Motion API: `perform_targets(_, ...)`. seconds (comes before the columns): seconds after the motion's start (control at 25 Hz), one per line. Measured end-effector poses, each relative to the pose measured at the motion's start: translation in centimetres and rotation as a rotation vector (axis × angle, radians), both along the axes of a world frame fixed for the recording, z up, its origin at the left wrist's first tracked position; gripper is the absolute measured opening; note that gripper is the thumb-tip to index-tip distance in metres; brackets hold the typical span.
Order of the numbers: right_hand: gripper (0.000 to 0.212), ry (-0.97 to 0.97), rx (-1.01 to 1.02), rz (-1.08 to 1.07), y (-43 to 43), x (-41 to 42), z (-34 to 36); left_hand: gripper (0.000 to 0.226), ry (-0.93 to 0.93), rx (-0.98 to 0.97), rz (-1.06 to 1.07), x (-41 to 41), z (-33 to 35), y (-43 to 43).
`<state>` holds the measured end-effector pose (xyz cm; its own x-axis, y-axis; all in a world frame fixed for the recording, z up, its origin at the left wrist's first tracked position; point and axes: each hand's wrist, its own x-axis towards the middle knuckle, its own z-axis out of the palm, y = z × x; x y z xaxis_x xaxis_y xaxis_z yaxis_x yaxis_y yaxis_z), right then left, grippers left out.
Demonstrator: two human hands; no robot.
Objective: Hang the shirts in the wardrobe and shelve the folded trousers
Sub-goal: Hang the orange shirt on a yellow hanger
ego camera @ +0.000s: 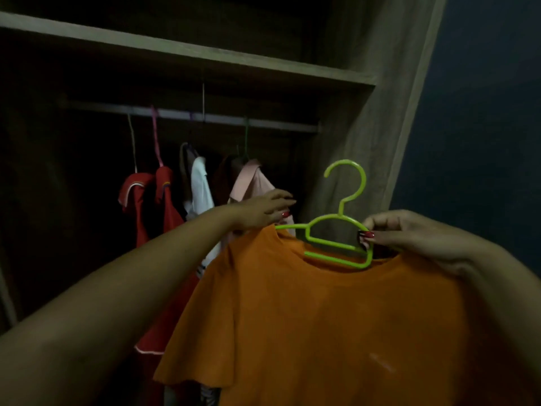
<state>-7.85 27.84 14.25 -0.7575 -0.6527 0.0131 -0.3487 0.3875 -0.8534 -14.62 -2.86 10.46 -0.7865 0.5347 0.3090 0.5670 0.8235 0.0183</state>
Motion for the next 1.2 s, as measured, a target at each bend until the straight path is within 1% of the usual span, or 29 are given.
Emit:
perform_targets(0.04, 0.015, -0.055, -0.017, -0.031, 0.5, 0.2, -0.1, 0.039, 0.064, -0.059, 0.015, -0.5, -0.4, -0.2)
perform_targets(0.12, 0.014, -0.149, -0.046, -0.081, 1.7, 0.4, -0.1, 0.028, 0.184, -0.069, 0.11, -0.3, -0.8, -2.1)
perform_targets(0.16, 0.016, -0.198, -0.056, -0.097, 2.1, 0.4, 0.0, 0.024, 0.231, -0.075, 0.165, -0.2, -1.3, -3.7)
perform_targets(0.24, 0.026, -0.296, -0.101, -0.134, 2.4, -0.1, 0.6, 0.017, 0.258, -0.161, 0.265, 0.0, -2.1, -7.2)
perform_targets(0.28, 0.026, -0.33, -0.13, -0.17, 2.0, -0.4, 1.0, 0.014, 0.269, -0.165, 0.318, 0.1, -2.4, -9.1)
perform_targets(0.32, 0.023, -0.345, -0.159, -0.207, 1.3, -1.0, 1.5, 0.011, 0.267, -0.098, 0.395, 0.5, -2.5, -10.6)
perform_targets(0.36, 0.02, -0.346, -0.194, -0.246, 0.3, -1.5, 2.0, 0.009, 0.269, -0.073, 0.432, 0.5, -3.0, -11.7)
perform_targets(0.4, 0.017, -0.332, -0.236, -0.28, -1.0, -2.2, 2.5, 0.015, 0.243, 0.033, 0.48, 0.6, -3.3, -12.7)
perform_targets(0.44, 0.016, -0.307, -0.281, -0.311, -2.5, -2.8, 3.1, 0.024, 0.273, 0.024, 0.391, 0.8, -3.3, -13.2)
perform_targets(0.48, 0.016, -0.262, -0.323, -0.339, -3.9, -3.6, 3.6, 0.034, 0.204, 0.038, 0.315, 1.3, -3.1, -12.7)
perform_targets(0.52, 0.015, -0.206, -0.361, -0.362, -5.6, -4.4, 4.2, 0.043, 0.231, -0.003, 0.257, 1.5, -3.0, -12.4)
perform_targets(0.56, 0.015, -0.146, -0.4, -0.385, -7.3, -5.5, 4.8, 0.051, 0.21, 0.004, 0.242, 2.4, -2.8, -11.9)
perform_targets(0.6, 0.017, -0.09, -0.436, -0.407, -8.8, -6.6, 5.4, 0.055, 0.22, 0.026, 0.234, 3.4, -2.5, -11.1)
perform_targets(0.68, 0.024, 0.003, -0.489, -0.439, -11.7, -9.0, 6.2, 0.057, 0.321, 0.143, 0.247, 4.3, -2.1, -10.2)
perform_targets(0.76, 0.027, 0.038, -0.528, -0.482, -13.8, -11.8, 6.6, 0.056, 0.318, 0.242, 0.238, 4.9, -1.9, -9.4)
perform_targets(0.88, 0.025, 0.018, -0.571, -0.562, -15.9, -15.2, 6.3, 0.057, 0.289, 0.353, 0.271, 5.0, -1.6, -8.9)
perform_targets(0.92, 0.022, 0.002, -0.573, -0.585, -16.5, -16.1, 5.8, 0.058, 0.275, 0.382, 0.304, 4.9, -1.9, -9.0)
perform_targets(1.0, 0.007, -0.053, -0.595, -0.612, -17.5, -17.9, 4.9, 0.06, 0.238, 0.422, 0.322, 5.0, -2.4, -9.1)
perform_targets(1.04, 0.006, -0.077, -0.619, -0.616, -18.0, -18.6, 4.5, 0.061, 0.22, 0.442, 0.315, 5.1, -2.6, -9.1)
perform_targets(1.08, 0.008, -0.092, -0.654, -0.599, -18.4, -19.5, 4.3, 0.062, 0.217, 0.456, 0.308, 5.2, -2.8, -9.2)
perform_targets(1.12, 0.016, -0.109, -0.694, -0.58, -18.8, -20.3, 4.2, 0.063, 0.214, 0.461, 0.313, 5.4, -3.0, -9.2)
perform_targets(1.16, 0.024, -0.126, -0.714, -0.565, -19.1, -20.9, 4.0, 0.064, 0.218, 0.463, 0.315, 5.5, -3.3, -9.0)
perform_targets(1.2, 0.026, -0.137, -0.702, -0.547, -19.4, -21.5, 3.7, 0.065, 0.214, 0.454, 0.318, 5.7, -3.5, -8.9)
